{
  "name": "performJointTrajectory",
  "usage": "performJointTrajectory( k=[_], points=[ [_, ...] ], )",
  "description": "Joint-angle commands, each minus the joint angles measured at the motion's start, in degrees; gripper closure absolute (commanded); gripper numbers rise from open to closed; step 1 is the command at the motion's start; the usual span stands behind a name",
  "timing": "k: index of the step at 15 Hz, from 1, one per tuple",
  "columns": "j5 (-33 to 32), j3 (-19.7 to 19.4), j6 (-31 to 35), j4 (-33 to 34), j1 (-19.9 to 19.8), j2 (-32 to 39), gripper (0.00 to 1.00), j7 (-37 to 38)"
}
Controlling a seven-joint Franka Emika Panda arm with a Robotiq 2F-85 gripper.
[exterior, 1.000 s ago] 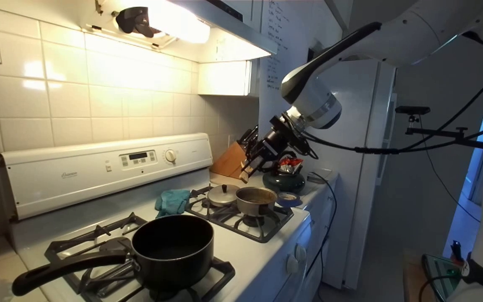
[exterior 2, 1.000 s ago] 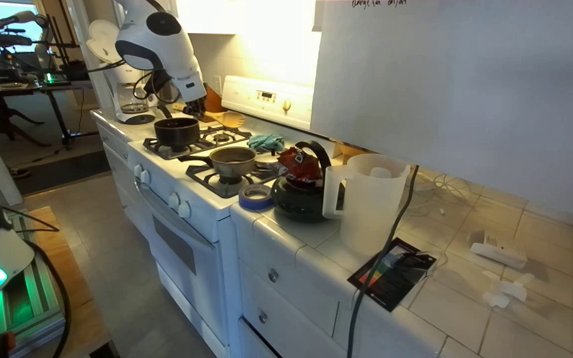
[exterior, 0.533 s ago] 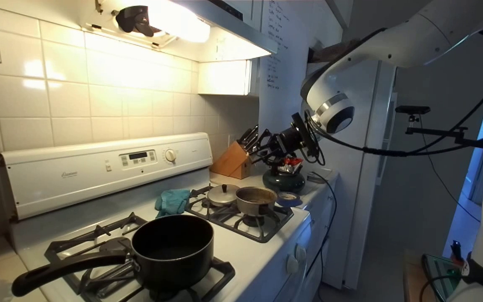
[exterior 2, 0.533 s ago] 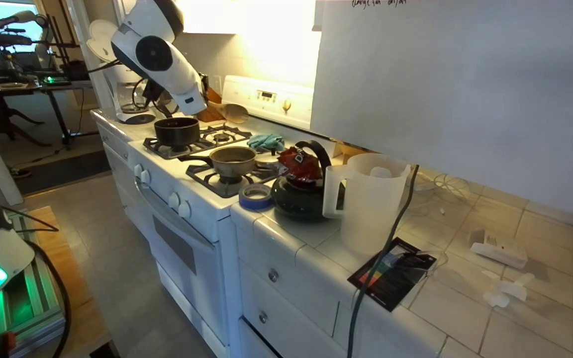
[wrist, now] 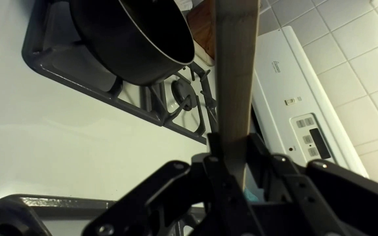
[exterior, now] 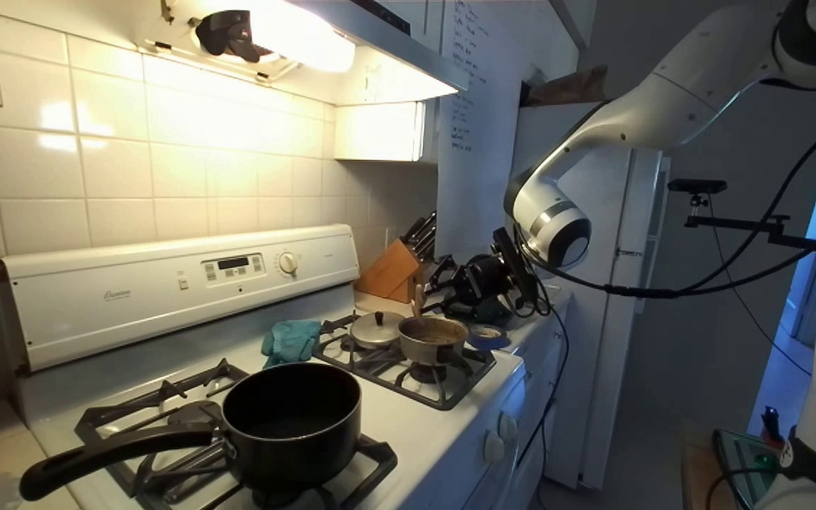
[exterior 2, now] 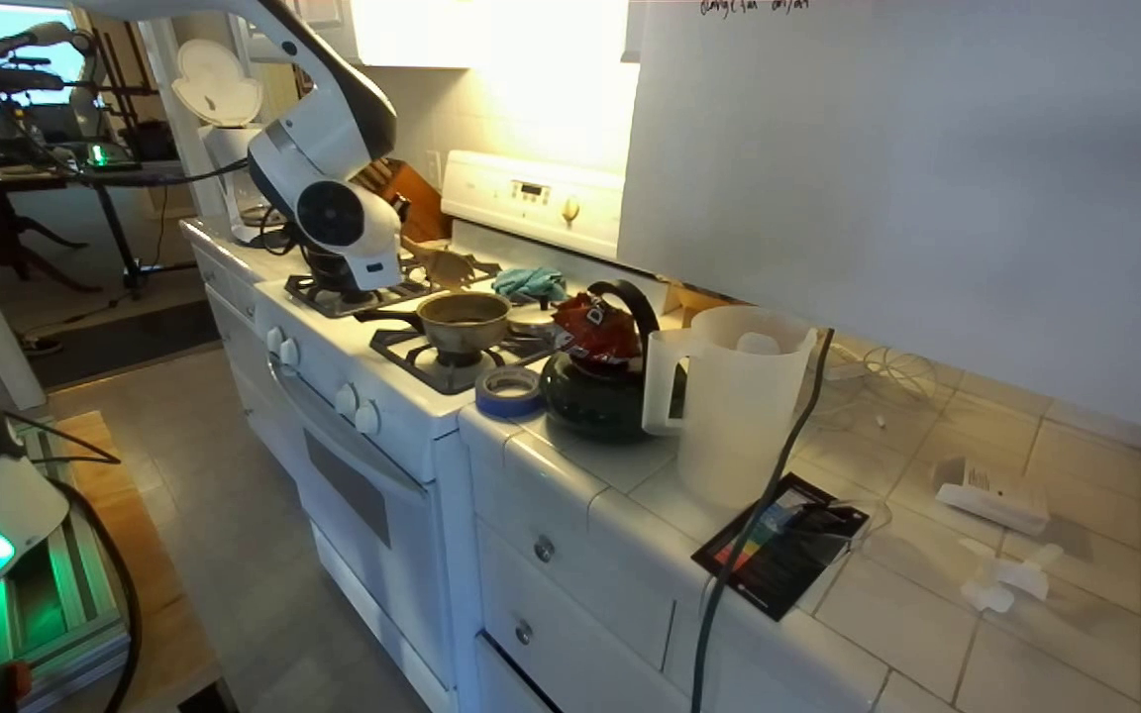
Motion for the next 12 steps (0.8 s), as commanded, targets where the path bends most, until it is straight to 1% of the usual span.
performJointTrajectory(
  k=[1,3,7,10,12],
  points=[
    [1.81,0.04,-1.49,0.1,-0.12,1.48,0.94,4.02],
    [1.69,0.04,-1.93,0.27,-0.11,2.32,0.94,6.2],
    [2.12,-0.17,-0.2,-0.83,-0.03,2.25,0.94,9.39],
    [2.73,-0.49,3.05,-1.89,0.06,1.36,0.94,10.77],
    [3.54,-0.71,5.02,-1.9,0.02,1.52,0.94,10.25]
  ],
)
